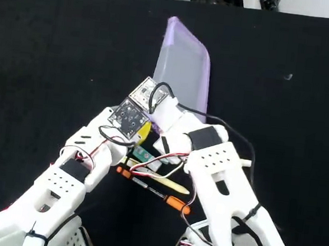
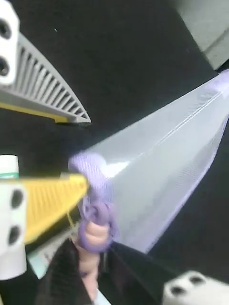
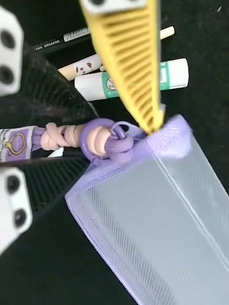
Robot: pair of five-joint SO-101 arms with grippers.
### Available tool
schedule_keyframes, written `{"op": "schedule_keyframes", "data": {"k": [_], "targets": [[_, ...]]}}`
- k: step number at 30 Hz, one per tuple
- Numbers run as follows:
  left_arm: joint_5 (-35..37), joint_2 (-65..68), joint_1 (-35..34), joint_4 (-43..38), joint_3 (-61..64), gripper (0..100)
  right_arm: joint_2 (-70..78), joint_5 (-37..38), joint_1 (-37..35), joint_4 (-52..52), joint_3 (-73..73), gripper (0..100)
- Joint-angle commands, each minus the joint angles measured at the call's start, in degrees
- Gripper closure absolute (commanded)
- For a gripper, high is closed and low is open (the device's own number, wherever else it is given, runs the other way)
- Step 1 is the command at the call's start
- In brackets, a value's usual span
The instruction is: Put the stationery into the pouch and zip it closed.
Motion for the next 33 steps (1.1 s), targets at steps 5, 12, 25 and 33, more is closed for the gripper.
{"op": "schedule_keyframes", "data": {"k": [5,12,25,33], "targets": [[-7.8,-0.3,5.7,-2.0,0.4,97,0.5,0.2,0.3,0.7,0.0,98.7],[-8.1,-0.5,4.3,-2.2,1.6,97,0.1,0.3,0.6,1.7,0.0,98.7],[-8.0,-0.6,-5.5,-2.2,1.6,97,0.0,0.3,2.0,7.7,-0.3,98.7],[-8.0,-0.6,-9.3,-2.2,1.3,97,0.0,4.5,12.5,8.8,-0.6,98.7]]}}
